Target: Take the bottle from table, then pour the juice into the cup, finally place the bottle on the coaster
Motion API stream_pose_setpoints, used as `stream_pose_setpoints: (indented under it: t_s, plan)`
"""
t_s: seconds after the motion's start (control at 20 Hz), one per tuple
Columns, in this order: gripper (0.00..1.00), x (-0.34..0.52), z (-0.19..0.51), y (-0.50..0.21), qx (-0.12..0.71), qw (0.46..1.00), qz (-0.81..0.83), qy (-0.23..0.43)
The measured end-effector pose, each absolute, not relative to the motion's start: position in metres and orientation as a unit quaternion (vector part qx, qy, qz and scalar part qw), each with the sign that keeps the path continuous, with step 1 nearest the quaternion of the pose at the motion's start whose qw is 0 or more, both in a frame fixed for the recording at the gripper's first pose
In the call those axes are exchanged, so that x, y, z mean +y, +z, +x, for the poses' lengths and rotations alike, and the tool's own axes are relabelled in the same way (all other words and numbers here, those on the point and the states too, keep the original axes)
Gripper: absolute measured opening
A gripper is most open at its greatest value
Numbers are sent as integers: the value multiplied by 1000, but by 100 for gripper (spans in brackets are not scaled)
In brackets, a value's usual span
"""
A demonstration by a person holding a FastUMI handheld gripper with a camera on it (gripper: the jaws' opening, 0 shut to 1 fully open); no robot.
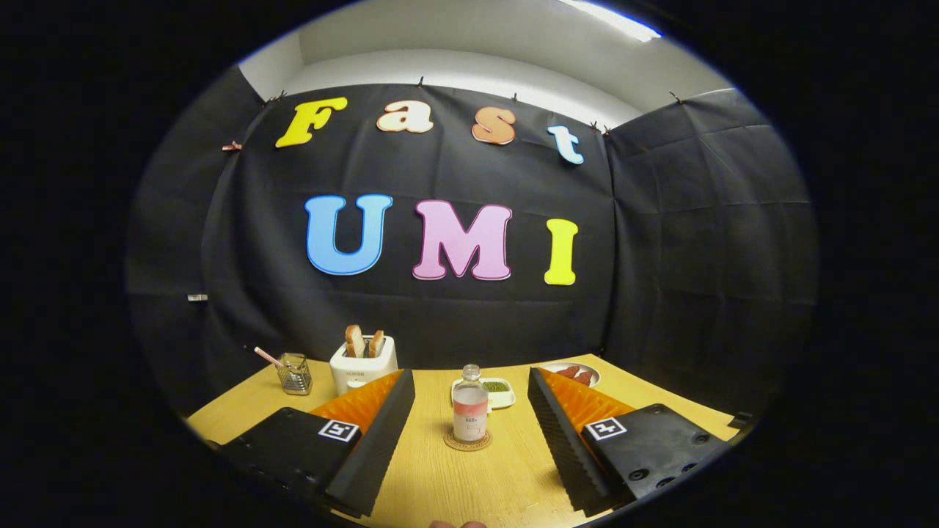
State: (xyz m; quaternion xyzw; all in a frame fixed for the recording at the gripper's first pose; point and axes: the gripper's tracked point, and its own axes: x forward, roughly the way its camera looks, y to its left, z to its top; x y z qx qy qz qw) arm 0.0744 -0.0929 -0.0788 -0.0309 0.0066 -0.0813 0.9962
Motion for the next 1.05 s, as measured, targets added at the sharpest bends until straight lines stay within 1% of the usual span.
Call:
stream_pose_setpoints:
  t_s: [0.35, 0.65, 1.05]
  plan:
    - [95, -105, 54, -37, -2, 1000, -12, -18]
    - [96, -117, 47, -12, -9, 1000, -24, -8]
    - [96, -121, 43, -17, -1, 1000, -21, -7]
